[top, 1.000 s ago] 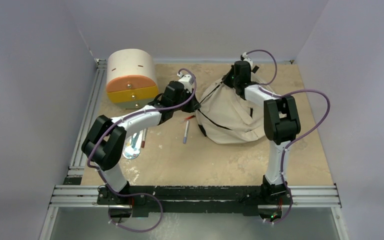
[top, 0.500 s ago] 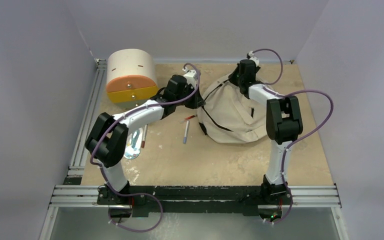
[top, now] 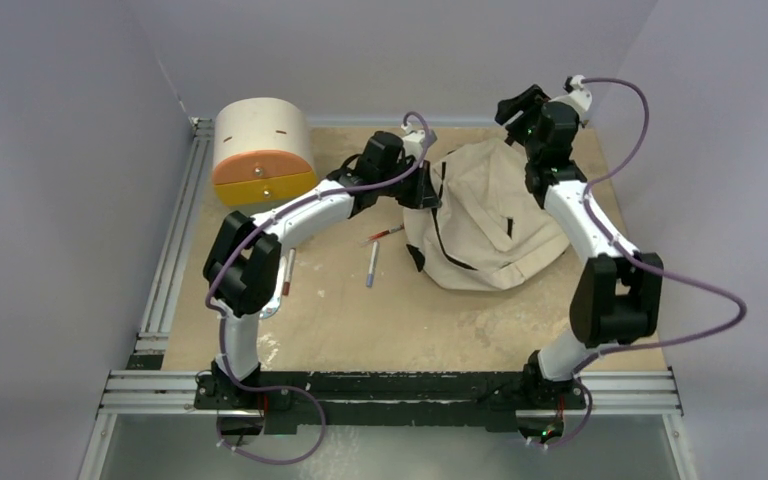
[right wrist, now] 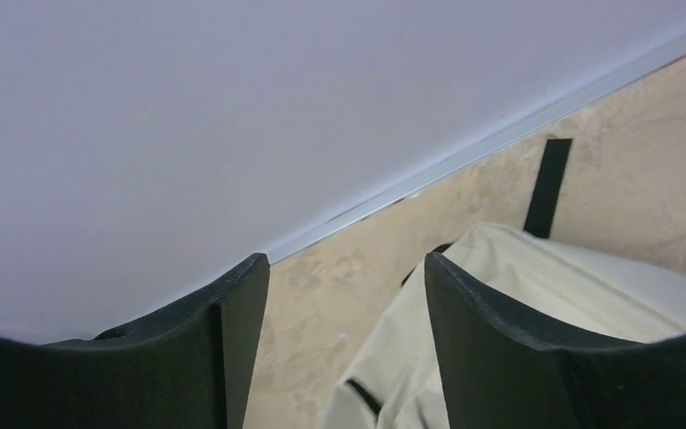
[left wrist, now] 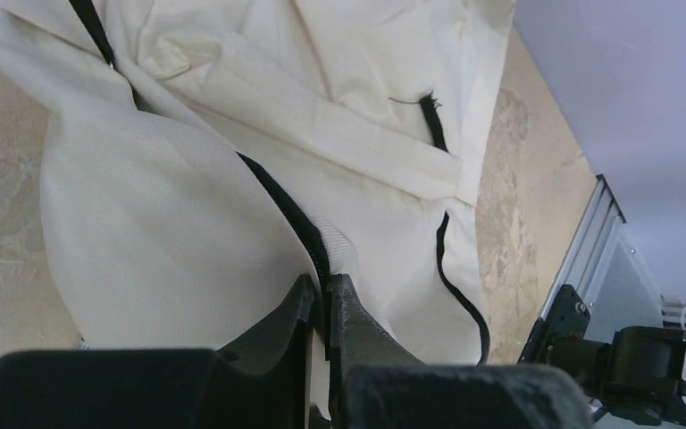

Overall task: Pack the student bag
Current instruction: Move the stationery to the center of the board.

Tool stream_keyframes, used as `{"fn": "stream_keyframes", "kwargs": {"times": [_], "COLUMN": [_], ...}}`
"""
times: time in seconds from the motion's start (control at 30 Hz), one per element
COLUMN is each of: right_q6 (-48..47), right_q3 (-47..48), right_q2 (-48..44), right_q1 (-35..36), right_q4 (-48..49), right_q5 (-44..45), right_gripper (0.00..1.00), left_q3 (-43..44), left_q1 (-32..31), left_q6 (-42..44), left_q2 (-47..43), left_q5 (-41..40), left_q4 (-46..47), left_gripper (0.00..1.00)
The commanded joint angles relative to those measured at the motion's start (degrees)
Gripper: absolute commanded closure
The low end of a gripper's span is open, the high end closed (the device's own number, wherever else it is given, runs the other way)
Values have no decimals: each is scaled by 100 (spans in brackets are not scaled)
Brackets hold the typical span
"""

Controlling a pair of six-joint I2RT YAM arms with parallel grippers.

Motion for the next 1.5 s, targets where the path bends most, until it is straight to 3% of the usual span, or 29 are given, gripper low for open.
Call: {"fn": "stream_keyframes", "kwargs": {"times": [0.0,0.27,0.4,0.7,1.07,1.13,1.2,1.27,1.33,1.37,1.47], "right_q6": [85,144,170,-1054,-1254,-1169,-1037,-896,-602,-527,-424], "right_q3": [-678,-2424,-2724,-2327,-2259,-2256,-2277,-2256,-2178,-2101,-1819], "right_q2": [-852,-2800,-3245,-2999,-2093,-1945,-1903,-1921,-2010,-2087,-2382], "right_q1": [55,194,551,1429,2135,2178,2174,2174,2166,2161,2018], "right_q4": [8,-1190,-1893,-2177,-1555,-1500,-1402,-1440,-1543,-1602,-1699], "right_q5": [-545,-1394,-1486,-1433,-1056,-865,-533,-296,-94,135,632], "right_gripper": [31,22,18,14,14,21,37,62,93,100,100], "left_q3": [667,1197,1338,2058,2909,2967,2938,2845,2732,2648,2068], "left_q1": [-61,-39,-9,14,41,37,43,49,102,153,398], "left_q6": [-170,-246,-271,-309,-436,-457,-472,-423,-351,-349,-450], "left_q2": [-203,0,52,479,846,867,813,712,573,481,-9], "left_q5": [128,-402,-381,-235,37,126,219,295,347,374,315], "left_q4": [118,-328,-425,-798,-1072,-1076,-1026,-946,-890,-864,-543], "left_gripper": [100,100,100,100,100,100,100,100,98,90,65]}}
